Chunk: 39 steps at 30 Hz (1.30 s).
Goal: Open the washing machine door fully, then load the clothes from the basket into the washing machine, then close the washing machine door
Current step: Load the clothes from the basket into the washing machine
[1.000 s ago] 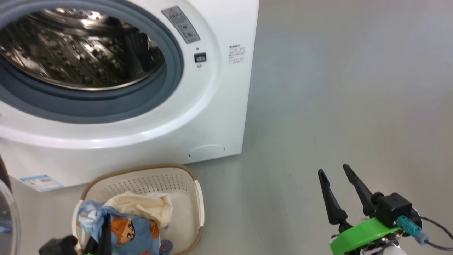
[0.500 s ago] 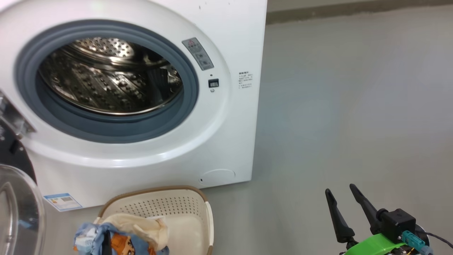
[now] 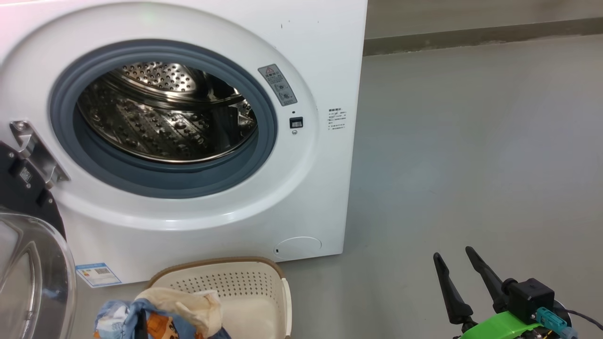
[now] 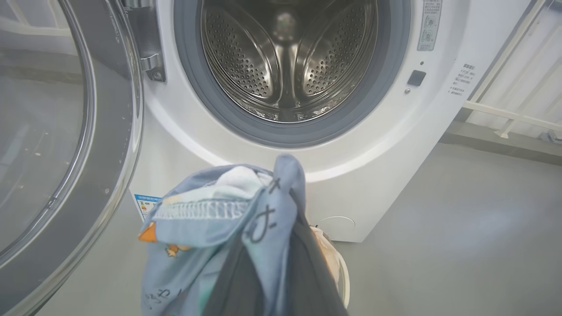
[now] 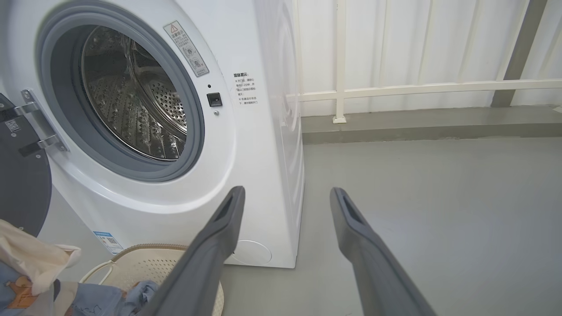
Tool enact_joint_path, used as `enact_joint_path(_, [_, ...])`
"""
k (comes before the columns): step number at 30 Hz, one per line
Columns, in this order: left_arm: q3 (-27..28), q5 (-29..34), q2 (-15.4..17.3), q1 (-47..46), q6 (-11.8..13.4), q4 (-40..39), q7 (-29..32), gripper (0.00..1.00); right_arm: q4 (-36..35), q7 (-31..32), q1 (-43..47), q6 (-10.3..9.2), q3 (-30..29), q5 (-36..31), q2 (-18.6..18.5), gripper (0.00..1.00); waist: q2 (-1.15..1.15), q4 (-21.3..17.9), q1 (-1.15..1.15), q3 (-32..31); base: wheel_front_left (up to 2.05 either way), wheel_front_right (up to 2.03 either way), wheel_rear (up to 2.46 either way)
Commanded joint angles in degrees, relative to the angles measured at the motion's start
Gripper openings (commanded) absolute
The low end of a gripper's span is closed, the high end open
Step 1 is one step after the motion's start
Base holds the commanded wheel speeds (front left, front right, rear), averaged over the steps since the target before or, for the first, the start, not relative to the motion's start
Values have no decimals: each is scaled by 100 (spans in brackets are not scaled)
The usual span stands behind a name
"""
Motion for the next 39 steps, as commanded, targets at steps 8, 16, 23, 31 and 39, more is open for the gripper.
enact_joint_path(8, [284,157,-31,-141,-103,-259,-78,0,-92,-27,-71,9,167,5,-88,100,0,32,0,-19,0,0,0])
enact_joint_path(16, [313,197,-53,-133,-149,-303,-78,0,-53,-27,-115,9,181,-20,-63,100,0,9,0,-3,0,0,0])
enact_joint_path(23, [298,207,-62,-158,-173,-299,-78,0,-48,-27,-115,9,184,-21,-31,100,0,9,0,18,0,0,0])
enact_joint_path(31, [264,184,-78,-197,-193,-309,-78,0,-43,-27,-132,9,211,-25,1,100,0,-4,0,67,0,0,0])
enact_joint_path(39, [198,175,-91,-351,-202,-286,-74,0,-33,-27,-150,9,218,-20,33,100,0,-53,0,105,0,0,0])
